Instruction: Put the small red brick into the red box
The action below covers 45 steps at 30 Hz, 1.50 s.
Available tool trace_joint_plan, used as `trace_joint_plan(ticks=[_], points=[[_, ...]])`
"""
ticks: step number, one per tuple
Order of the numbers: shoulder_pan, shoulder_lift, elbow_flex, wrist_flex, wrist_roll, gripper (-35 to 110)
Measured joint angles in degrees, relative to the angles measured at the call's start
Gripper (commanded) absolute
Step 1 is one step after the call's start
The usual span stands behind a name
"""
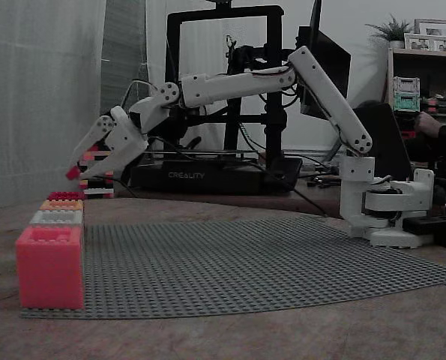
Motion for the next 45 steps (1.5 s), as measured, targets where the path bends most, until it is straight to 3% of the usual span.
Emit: trace_joint_plan(ticks=[14,22,31,37,45], points=[[0.0,-3.1,-3.1,0.0,-0.4,10],[0.0,-3.1,-3.1,0.3,-0.4,0],[-0.1,0.9,-2.2,5.3,0.0,0],[-1.8,18.2,14.0,8.0,1.6,0],[-6.2,49.0,49.0,8.8,9.9,1]])
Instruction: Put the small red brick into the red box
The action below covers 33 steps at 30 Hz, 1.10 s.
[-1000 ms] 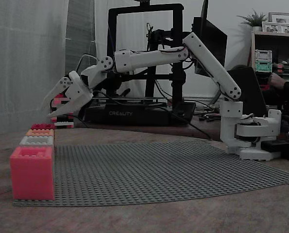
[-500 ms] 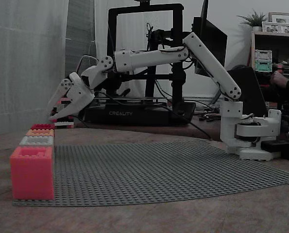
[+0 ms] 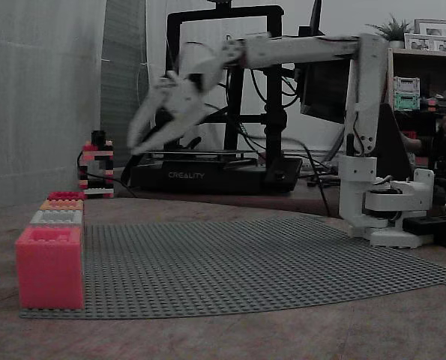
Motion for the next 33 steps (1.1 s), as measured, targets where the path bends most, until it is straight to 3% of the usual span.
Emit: trace_joint_plan(ticks=[4,9,20,33], points=[[-2.0,16.7,20.6,-2.7,-1.0,0],[-2.4,35.0,39.6,2.2,1.1,0],[-3.3,69.2,54.1,20.5,5.2,0],[-3.5,85.3,60.1,35.5,8.1,0]])
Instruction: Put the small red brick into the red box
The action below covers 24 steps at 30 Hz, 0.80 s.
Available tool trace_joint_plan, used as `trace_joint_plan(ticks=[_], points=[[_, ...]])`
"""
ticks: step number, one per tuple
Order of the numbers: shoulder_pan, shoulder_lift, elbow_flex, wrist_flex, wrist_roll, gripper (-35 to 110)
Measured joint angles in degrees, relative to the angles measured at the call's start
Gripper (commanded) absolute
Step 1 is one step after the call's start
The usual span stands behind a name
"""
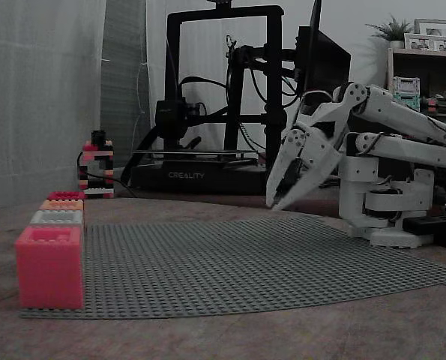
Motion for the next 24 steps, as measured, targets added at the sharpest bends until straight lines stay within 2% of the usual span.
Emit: trace_joint_plan(ticks=[24], points=[[-2.7,0.1,0.3,1.7,1.4,0]])
